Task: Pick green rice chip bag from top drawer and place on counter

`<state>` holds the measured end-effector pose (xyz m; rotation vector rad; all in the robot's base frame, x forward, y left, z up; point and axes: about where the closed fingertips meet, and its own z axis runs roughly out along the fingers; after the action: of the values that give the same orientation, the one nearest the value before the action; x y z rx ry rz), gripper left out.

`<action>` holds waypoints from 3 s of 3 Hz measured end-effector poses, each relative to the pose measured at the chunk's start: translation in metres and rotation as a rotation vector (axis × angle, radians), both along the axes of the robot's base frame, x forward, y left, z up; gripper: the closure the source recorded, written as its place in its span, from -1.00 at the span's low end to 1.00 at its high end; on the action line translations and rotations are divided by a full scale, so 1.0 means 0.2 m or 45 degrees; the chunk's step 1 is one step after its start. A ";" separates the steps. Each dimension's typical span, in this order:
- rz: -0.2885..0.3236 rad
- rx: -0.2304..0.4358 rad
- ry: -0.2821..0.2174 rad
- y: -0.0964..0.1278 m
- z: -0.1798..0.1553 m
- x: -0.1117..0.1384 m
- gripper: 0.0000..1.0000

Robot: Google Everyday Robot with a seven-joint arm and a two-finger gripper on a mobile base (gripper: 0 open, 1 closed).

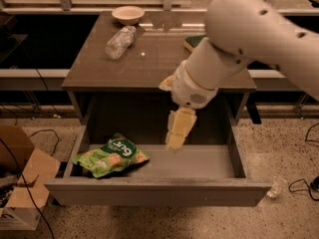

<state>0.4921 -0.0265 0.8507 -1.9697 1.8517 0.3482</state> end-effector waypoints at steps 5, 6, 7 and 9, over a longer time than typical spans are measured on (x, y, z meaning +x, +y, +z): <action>0.234 0.101 0.100 0.68 -0.66 0.23 -1.00; 0.247 0.091 0.130 0.74 -0.78 0.22 -1.00; 0.210 0.058 0.169 0.70 -0.90 0.21 -1.00; 0.134 0.060 0.195 0.65 -1.02 0.24 -0.96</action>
Offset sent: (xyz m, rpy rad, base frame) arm 0.0480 0.0957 -0.1013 0.0589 0.0830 0.1545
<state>0.5394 0.1034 0.6463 -2.0638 1.8167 0.5838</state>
